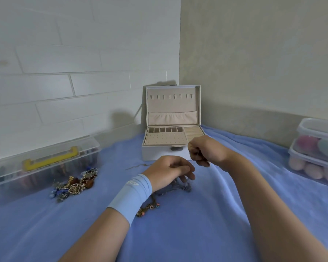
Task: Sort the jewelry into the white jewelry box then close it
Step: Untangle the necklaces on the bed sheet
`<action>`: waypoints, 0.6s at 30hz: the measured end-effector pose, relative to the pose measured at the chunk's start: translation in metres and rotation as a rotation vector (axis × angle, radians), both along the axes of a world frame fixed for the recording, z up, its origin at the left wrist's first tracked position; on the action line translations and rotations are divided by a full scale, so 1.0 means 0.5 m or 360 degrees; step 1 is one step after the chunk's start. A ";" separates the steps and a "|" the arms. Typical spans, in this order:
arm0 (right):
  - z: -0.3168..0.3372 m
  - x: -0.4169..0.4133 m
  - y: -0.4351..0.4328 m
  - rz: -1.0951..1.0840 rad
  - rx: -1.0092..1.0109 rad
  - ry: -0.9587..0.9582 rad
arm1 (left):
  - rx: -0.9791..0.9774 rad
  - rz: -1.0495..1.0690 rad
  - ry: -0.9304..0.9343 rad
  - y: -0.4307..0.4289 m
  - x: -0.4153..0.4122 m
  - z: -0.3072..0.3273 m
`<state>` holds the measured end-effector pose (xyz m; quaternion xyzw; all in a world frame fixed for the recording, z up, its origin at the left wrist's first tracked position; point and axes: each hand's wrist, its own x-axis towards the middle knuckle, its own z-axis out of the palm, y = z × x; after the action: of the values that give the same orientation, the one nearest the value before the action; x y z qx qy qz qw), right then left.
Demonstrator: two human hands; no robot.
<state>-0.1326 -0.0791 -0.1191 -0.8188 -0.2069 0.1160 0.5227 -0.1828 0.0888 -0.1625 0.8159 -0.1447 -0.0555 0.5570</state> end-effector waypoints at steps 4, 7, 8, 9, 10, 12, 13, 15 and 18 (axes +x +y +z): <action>0.002 -0.002 0.005 -0.0081 0.0147 -0.0052 | 0.0100 -0.0012 0.0008 0.005 -0.001 0.000; 0.004 -0.006 0.008 -0.0102 0.0256 -0.0079 | 0.0210 0.0005 -0.0022 0.012 0.000 -0.003; 0.005 -0.006 0.009 -0.0113 0.0325 -0.0075 | 0.0236 0.0028 -0.0036 0.014 0.000 -0.003; 0.006 -0.005 0.010 -0.0124 0.0402 -0.0068 | 0.0256 0.0046 -0.0047 0.014 0.000 -0.003; 0.007 -0.005 0.010 -0.0134 0.0476 -0.0062 | 0.0276 0.0058 -0.0058 0.014 0.000 -0.003; 0.010 -0.004 0.008 -0.0149 0.0595 -0.0041 | 0.0323 0.0047 -0.0076 0.014 -0.003 -0.002; 0.012 -0.004 0.007 -0.0148 0.0636 -0.0027 | 0.0351 0.0034 -0.0081 0.013 -0.004 -0.002; 0.014 -0.006 0.005 -0.0136 0.0711 0.0014 | 0.0441 0.0039 -0.0117 0.013 -0.005 -0.002; 0.018 -0.009 0.003 -0.0129 0.0816 0.0065 | 0.0602 0.0138 -0.0204 0.017 -0.004 -0.003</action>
<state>-0.1370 -0.0776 -0.1101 -0.6646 -0.1858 0.0552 0.7216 -0.1847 0.0975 -0.1641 0.9133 -0.1317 -0.0055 0.3854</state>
